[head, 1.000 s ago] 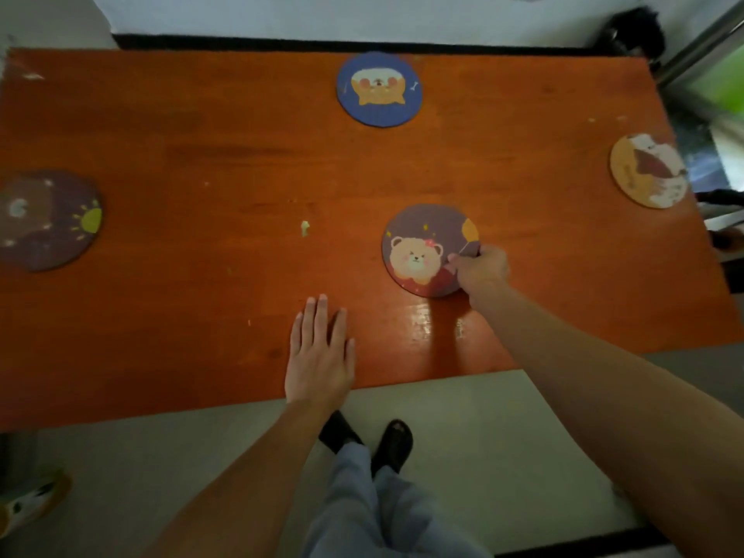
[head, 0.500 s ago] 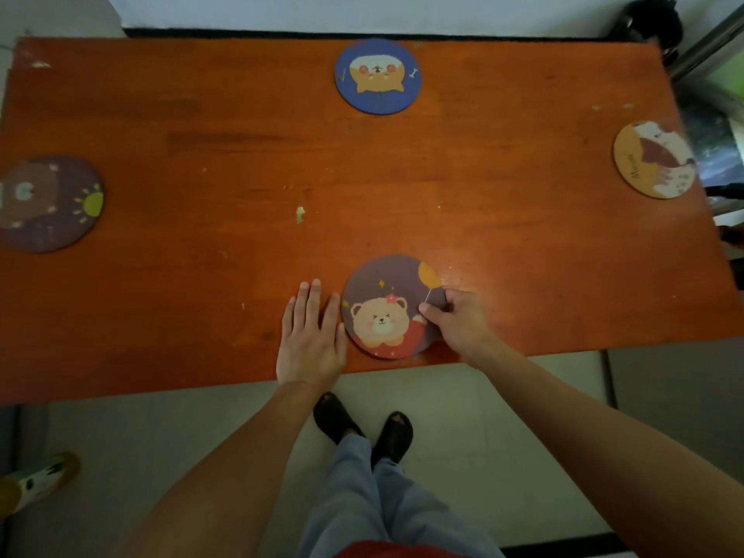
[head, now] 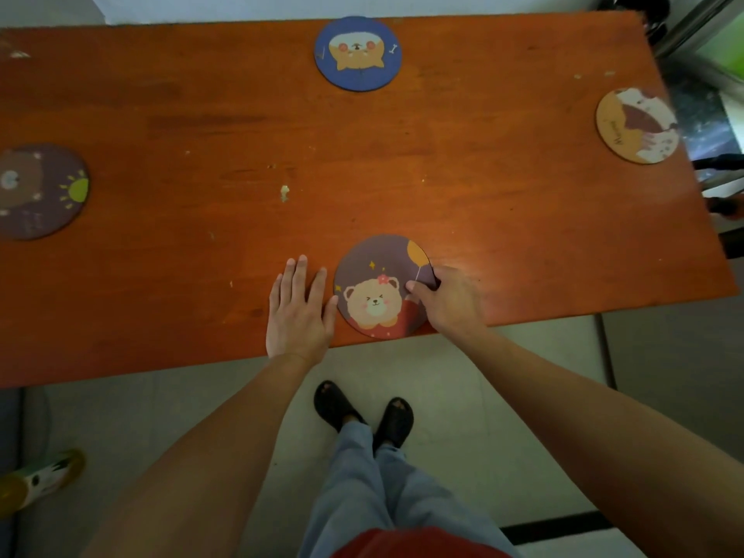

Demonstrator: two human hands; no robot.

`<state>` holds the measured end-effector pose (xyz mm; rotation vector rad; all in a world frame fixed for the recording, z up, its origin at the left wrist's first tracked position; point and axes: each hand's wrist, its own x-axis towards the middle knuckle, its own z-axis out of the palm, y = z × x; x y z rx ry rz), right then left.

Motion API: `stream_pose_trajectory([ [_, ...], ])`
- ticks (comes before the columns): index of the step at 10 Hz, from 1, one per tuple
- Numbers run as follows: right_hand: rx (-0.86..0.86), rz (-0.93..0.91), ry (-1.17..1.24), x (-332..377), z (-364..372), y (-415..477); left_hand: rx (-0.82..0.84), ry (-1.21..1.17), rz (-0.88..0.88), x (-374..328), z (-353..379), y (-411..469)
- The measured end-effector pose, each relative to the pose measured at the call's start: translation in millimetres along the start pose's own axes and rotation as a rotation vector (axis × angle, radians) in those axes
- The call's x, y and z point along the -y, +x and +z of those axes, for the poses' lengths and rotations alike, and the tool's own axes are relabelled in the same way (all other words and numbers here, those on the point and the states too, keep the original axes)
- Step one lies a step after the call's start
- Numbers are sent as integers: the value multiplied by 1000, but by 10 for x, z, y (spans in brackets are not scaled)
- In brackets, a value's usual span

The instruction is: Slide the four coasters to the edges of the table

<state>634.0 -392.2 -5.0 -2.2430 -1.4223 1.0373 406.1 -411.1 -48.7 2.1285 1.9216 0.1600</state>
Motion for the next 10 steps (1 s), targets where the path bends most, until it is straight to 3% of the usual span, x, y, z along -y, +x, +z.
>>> stream_pose_trajectory([
  [2,-1,-14,48,64,-42,4,22,21,-45,-49,-31,49],
  [4,-38,-65,-355,154,-110,-33,108,100,-38,-63,-95,67],
  [5,-58,-202,-528,116,-100,-18,146,146,10,-46,-133,109],
  [7,10,-230,-654,47,-70,-19,136,199,107,106,-122,198],
  [10,66,-234,-732,144,-158,33,126,144,108,137,-131,210],
])
